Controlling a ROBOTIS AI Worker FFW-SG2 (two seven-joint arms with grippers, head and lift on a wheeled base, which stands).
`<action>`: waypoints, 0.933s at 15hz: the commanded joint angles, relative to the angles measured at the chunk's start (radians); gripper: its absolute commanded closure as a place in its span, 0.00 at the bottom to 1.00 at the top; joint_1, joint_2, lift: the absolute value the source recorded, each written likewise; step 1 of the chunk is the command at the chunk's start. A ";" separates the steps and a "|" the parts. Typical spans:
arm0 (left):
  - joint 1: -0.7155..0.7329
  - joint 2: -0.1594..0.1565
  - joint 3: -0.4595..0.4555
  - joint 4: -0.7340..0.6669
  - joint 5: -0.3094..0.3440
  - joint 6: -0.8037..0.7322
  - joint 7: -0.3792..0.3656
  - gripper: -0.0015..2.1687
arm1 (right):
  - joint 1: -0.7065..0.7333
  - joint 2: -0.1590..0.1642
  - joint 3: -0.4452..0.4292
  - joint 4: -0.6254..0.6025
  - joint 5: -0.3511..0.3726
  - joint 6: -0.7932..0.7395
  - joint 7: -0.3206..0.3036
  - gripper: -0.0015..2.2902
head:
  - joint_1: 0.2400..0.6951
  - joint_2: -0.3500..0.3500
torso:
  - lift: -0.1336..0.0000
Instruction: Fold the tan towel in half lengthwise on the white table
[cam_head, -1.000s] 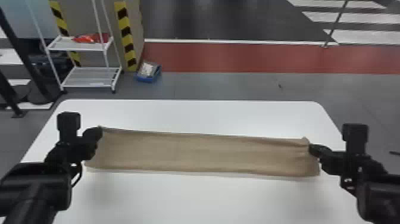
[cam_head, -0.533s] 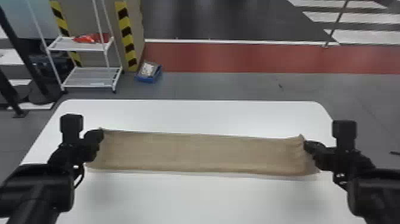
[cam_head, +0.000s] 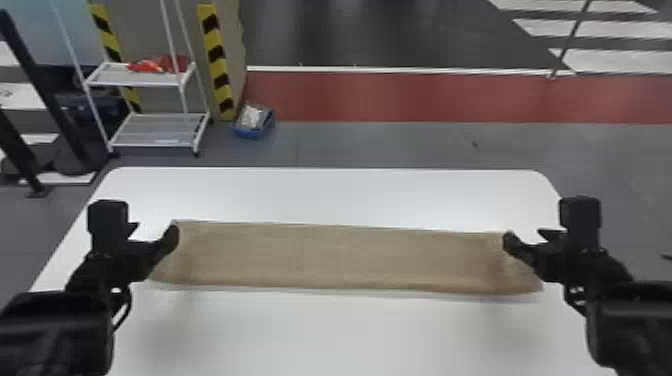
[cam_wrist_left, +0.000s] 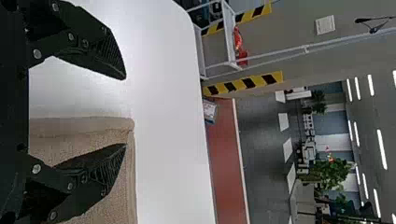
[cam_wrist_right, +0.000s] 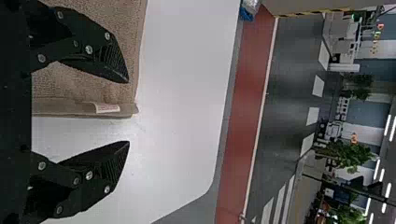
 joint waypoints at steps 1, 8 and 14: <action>0.096 -0.003 0.059 -0.161 0.025 0.064 0.006 0.01 | 0.048 0.003 -0.008 -0.094 -0.024 -0.044 0.000 0.03 | 1.00 0.48 | 0.58; 0.502 -0.144 0.055 -0.691 0.156 -0.156 0.032 0.04 | 0.245 0.103 0.102 -0.515 -0.108 0.011 0.100 0.03 | 1.00 0.60 | 0.58; 0.728 -0.158 -0.116 -0.862 0.156 -0.377 0.154 0.04 | 0.461 0.204 0.191 -0.647 -0.110 -0.118 0.134 0.03 | 1.00 0.71 | 0.58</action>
